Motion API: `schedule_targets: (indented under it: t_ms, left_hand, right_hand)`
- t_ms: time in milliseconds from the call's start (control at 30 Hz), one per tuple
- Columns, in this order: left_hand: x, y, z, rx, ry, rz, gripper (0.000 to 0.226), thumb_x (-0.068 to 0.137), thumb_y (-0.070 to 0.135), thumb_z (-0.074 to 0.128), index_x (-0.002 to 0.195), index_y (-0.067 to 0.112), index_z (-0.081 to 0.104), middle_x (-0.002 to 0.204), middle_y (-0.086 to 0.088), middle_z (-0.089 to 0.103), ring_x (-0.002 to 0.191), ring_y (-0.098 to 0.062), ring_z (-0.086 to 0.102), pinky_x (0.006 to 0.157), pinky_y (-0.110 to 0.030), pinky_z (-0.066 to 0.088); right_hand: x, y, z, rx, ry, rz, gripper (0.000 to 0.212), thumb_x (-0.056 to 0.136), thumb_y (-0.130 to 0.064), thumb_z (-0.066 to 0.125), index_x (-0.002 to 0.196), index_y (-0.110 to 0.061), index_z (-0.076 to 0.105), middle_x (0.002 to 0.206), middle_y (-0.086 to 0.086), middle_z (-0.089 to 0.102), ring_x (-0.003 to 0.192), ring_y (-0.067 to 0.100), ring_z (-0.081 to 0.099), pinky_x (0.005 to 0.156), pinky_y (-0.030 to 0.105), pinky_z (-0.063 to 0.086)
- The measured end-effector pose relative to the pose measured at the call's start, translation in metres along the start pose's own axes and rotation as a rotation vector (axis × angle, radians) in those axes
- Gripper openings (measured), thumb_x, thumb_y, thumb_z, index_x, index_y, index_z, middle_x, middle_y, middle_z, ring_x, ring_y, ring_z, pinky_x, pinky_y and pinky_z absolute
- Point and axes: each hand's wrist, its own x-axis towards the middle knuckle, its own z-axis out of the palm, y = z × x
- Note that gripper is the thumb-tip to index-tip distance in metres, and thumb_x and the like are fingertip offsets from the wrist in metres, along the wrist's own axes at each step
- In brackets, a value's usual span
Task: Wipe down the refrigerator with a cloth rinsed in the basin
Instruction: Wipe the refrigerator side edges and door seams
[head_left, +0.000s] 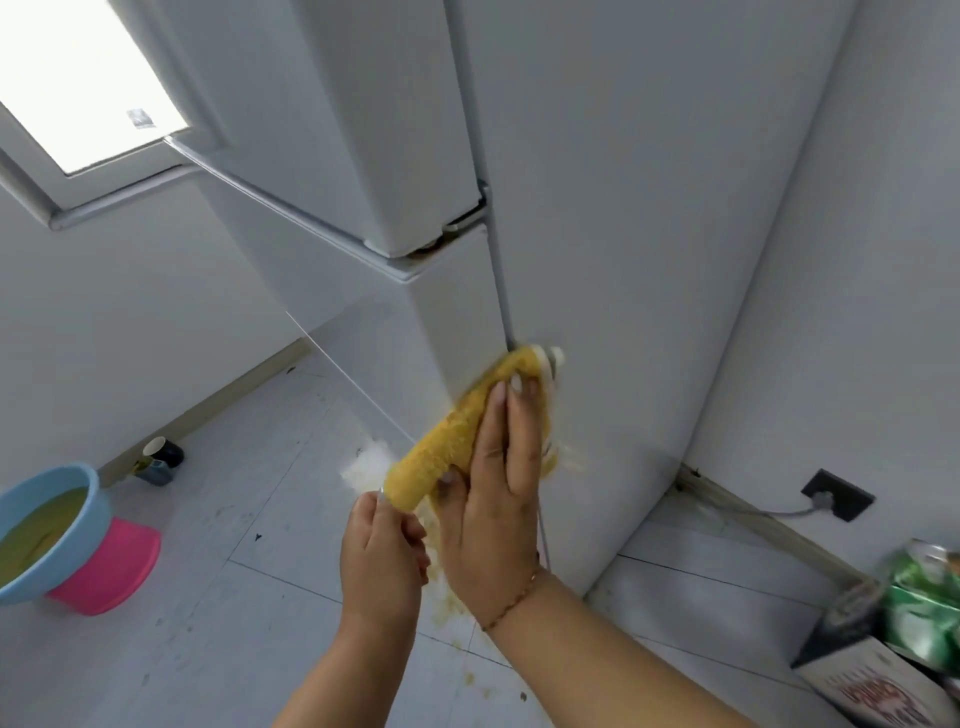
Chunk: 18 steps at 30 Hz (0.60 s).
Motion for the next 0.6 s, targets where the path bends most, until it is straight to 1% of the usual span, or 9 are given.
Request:
schedule_targets:
  t_ms: [33,67,133,167,267,333,467,533,600]
  left_hand:
    - [0.001,0.001,0.000,0.004,-0.003,0.006,0.026,0.100,0.015,0.032,0.081,0.004,0.048,0.065,-0.013,0.046,0.049,-0.019,0.040,0.043,-0.029,0.034]
    - [0.001,0.001,0.000,0.011,-0.007,0.014,0.027,0.100,0.015,0.033,0.079,0.006,0.047,0.063,-0.013,0.045,0.049,-0.019,0.040,0.043,-0.028,0.034]
    - [0.003,-0.002,0.002,0.015,-0.014,0.026,0.027,0.100,0.016,0.034,0.076,0.008,0.046,0.062,-0.012,0.045,0.048,-0.018,0.040,0.044,-0.029,0.034]
    - [0.004,-0.008,0.004,0.011,-0.018,0.032,0.028,0.100,0.018,0.034,0.078,0.007,0.046,0.062,-0.012,0.046,0.047,-0.017,0.041,0.045,-0.029,0.034]
    - [0.012,-0.035,0.010,0.007,-0.021,0.027,0.031,0.102,0.022,0.032,0.086,0.003,0.050,0.064,-0.013,0.047,0.046,-0.016,0.041,0.044,-0.029,0.034]
    - [0.018,-0.059,0.014,-0.016,-0.007,0.008,0.029,0.102,0.021,0.033,0.088,0.004,0.052,0.064,-0.012,0.047,0.047,-0.016,0.040,0.045,-0.029,0.033]
    - [0.033,-0.102,0.021,-0.082,0.036,-0.002,0.025,0.101,0.017,0.033,0.082,0.011,0.049,0.064,-0.006,0.048,0.046,-0.014,0.039,0.046,-0.029,0.031]
    - [0.042,-0.129,0.023,-0.094,0.055,0.008,0.027,0.101,0.018,0.032,0.081,0.012,0.049,0.064,-0.006,0.048,0.046,-0.014,0.039,0.047,-0.029,0.032]
    - [0.050,-0.157,0.027,-0.111,0.078,0.021,0.027,0.100,0.016,0.031,0.081,0.013,0.049,0.064,-0.006,0.047,0.047,-0.015,0.039,0.047,-0.029,0.031]
  right_hand:
    - [0.018,-0.008,0.002,-0.013,0.050,-0.052,0.061,0.102,-0.041,0.027,0.152,-0.025,-0.005,0.158,-0.012,-0.006,0.147,0.021,0.006,0.117,0.045,0.022]
    - [0.033,-0.012,0.003,-0.030,0.096,-0.083,0.062,0.102,-0.040,0.028,0.152,-0.023,-0.002,0.158,-0.008,0.002,0.147,0.023,0.008,0.114,0.052,0.024]
    - [0.042,-0.009,0.006,-0.070,0.154,-0.119,0.063,0.101,-0.041,0.029,0.152,-0.021,-0.001,0.153,0.002,0.016,0.146,0.024,0.010,0.111,0.058,0.026]
    - [0.037,-0.002,0.007,-0.086,0.159,-0.143,0.063,0.101,-0.041,0.030,0.152,-0.021,-0.001,0.153,0.002,0.016,0.146,0.024,0.010,0.110,0.059,0.026]
    - [0.008,0.029,0.012,-0.101,0.126,-0.173,0.064,0.101,-0.041,0.030,0.152,-0.021,-0.003,0.159,-0.009,-0.002,0.147,0.023,0.006,0.109,0.060,0.027]
    - [-0.022,0.053,0.016,-0.120,0.096,-0.140,0.064,0.102,-0.040,0.030,0.152,-0.021,-0.005,0.158,-0.010,-0.007,0.147,0.022,0.004,0.106,0.061,0.031]
    - [-0.081,0.099,0.026,-0.124,0.055,-0.077,0.063,0.103,-0.040,0.028,0.152,-0.021,-0.008,0.158,-0.011,-0.011,0.147,0.020,0.004,0.101,0.062,0.037]
    - [-0.103,0.121,0.033,-0.125,0.062,-0.072,0.064,0.102,-0.042,0.029,0.152,-0.021,-0.007,0.158,-0.011,-0.011,0.147,0.020,0.004,0.104,0.061,0.034]
    - [-0.116,0.136,0.040,-0.128,0.093,-0.092,0.065,0.102,-0.042,0.029,0.152,-0.020,-0.006,0.158,-0.011,-0.010,0.147,0.021,0.005,0.110,0.057,0.027]
